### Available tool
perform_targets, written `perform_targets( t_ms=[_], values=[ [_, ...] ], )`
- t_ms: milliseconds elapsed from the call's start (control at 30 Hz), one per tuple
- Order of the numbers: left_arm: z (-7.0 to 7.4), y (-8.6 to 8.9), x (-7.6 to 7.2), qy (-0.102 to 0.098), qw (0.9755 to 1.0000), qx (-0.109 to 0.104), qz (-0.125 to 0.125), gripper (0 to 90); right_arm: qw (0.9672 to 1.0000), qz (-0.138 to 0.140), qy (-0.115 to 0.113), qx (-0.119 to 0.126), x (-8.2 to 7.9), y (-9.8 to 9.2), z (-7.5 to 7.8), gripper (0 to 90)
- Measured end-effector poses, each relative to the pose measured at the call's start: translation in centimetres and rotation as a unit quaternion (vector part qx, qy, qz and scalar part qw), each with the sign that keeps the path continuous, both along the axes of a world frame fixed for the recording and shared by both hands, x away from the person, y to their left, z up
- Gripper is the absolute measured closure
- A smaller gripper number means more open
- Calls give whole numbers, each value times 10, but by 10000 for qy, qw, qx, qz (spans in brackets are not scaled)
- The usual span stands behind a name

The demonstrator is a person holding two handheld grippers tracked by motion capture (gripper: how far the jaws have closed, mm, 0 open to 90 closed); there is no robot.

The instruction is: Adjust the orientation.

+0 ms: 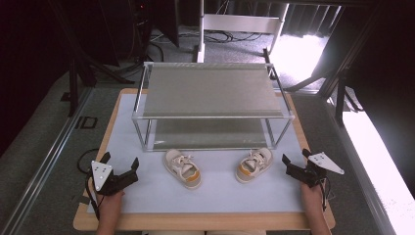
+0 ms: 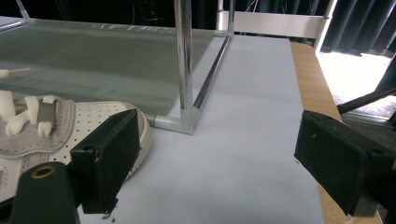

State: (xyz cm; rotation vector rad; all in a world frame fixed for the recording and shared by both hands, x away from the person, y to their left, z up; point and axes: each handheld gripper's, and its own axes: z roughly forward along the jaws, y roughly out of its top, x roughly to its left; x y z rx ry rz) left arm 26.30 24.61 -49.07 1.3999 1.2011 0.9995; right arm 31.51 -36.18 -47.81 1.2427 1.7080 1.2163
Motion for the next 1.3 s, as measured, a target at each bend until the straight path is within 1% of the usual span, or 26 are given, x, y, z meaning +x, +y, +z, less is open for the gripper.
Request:
perform_targets(
  t_ms=[100,200,233,333,367,433,467,500,533,633,733,767,800,833,900,933,1000,1033,1067,1100,1133,1167,1200,1233,1267,1300],
  values=[
    [0,1,-2,-36,10000,-36,-64,5,10000,-4,-4,-44,0,1,0,137],
    [0,4,-4,4,9997,-221,-109,5,10000,-12,37,-71,1,1,0,137],
    [0,5,-4,74,9994,-305,-147,5,10000,-12,38,-66,1,1,0,137],
    [1,7,-4,162,9989,-361,-252,5,10000,1,42,-64,1,1,0,137],
    [2,9,-3,254,9979,-441,-406,5,10000,23,60,-54,1,1,0,137],
    [2,10,-2,315,9974,-489,-423,5,9999,64,59,-55,1,1,0,137],
    [4,13,-1,405,9953,-616,-622,5,9999,64,58,-61,1,1,0,137],
    [5,13,-1,477,9946,-641,-666,5,9999,72,64,-71,2,1,0,137],
    [5,13,-1,477,9946,-641,-666,5,9999,63,87,-90,2,2,0,137],
    [8,11,1,580,9898,-756,-1062,5,9998,103,87,-171,2,3,0,137],
    [11,7,2,637,9894,-704,-1098,5,9997,111,96,-208,2,4,0,137],
    [14,5,2,659,9882,-675,-1203,5,9997,110,92,-210,2,4,0,137],
    [16,2,2,673,9880,-653,-1225,5,9997,101,80,-206,2,4,0,137],
    [20,-4,2,721,9863,-599,-1354,6,9997,96,79,-199,2,4,0,137],
    [22,-6,3,744,9863,-537,-1372,5,9998,93,67,-186,2,3,0,137],
    [25,-11,5,817,9830,-437,-1585,5,9998,87,75,-163,2,3,0,137],
    [26,-12,5,869,9823,-390,-1610,5,9998,86,80,-150,2,3,0,137],
    [29,-17,7,993,9781,-305,-1801,5,9998,83,82,-153,2,3,0,137],
    [29,-17,7,993,9781,-305,-1801,5,9998,84,83,-152,2,3,0,137],
    [30,-20,8,1048,9767,-243,-1857,5,9998,84,82,-148,2,3,0,137],
    [32,-22,8,1103,9742,-233,-1953,5,9998,84,82,-148,2,3,0,137],
    [35,-26,9,1198,9705,-186,-2083,5,9998,82,84,-150,2,3,0,137],
    [38,-28,10,1257,9681,-151,-2164,6,9998,85,78,-160,2,3,0,137],
    [40,-30,10,1311,9664,-75,-2208,5,9998,82,82,-162,2,3,0,137],
    [40,-30,10,1311,9664,-75,-2208,6,9998,87,82,-169,2,3,0,137],
    [45,-35,12,1436,9615,-47,-2344,5,9998,90,81,-171,2,3,0,137]
  ],
)
